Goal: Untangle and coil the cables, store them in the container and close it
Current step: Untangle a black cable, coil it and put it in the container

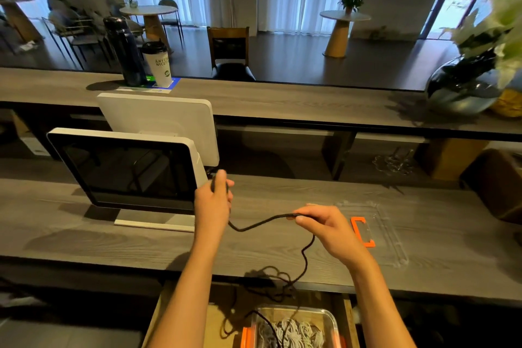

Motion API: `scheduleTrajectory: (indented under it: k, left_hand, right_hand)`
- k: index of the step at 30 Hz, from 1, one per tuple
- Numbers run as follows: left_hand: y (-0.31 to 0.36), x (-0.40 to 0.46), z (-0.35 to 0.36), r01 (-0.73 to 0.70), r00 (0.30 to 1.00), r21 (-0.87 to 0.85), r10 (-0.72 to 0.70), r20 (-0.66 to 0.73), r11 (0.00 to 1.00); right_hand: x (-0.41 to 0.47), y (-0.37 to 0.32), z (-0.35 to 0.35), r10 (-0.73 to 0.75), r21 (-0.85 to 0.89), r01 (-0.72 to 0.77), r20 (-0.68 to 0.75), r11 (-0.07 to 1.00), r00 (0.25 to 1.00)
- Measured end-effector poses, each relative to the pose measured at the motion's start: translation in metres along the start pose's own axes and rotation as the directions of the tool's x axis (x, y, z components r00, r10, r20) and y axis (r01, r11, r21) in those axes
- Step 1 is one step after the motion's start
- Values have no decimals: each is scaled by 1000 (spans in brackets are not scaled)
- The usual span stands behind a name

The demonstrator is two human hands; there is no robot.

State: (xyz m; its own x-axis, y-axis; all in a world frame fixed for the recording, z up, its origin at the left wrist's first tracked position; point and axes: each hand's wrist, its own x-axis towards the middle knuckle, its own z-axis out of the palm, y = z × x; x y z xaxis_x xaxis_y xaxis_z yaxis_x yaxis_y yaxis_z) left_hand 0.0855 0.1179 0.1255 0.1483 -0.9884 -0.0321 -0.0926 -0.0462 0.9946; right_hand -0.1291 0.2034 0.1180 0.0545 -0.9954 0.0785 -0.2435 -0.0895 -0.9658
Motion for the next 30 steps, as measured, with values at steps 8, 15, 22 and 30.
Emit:
scheduleTrajectory:
  k: [8,15,22,30]
  left_hand:
    - [-1,-21,22,-181,835,446,-103,541,876]
    - [10,-34,22,-127,461,266,-181,869,956]
    - [13,-37,15,84,461,107,-134,877,991]
    - [7,-23,17,256,909,-147,-186,374,955]
  right_hand:
    - [9,-14,14,-128,-73,121,-116,990,985]
    - [11,-17,18,-82,1,85,-272,996,959]
    - [12,-12,16,73,63,-55,-339,996,938]
    - [6,1,13,212,59,-204,-229,977,950]
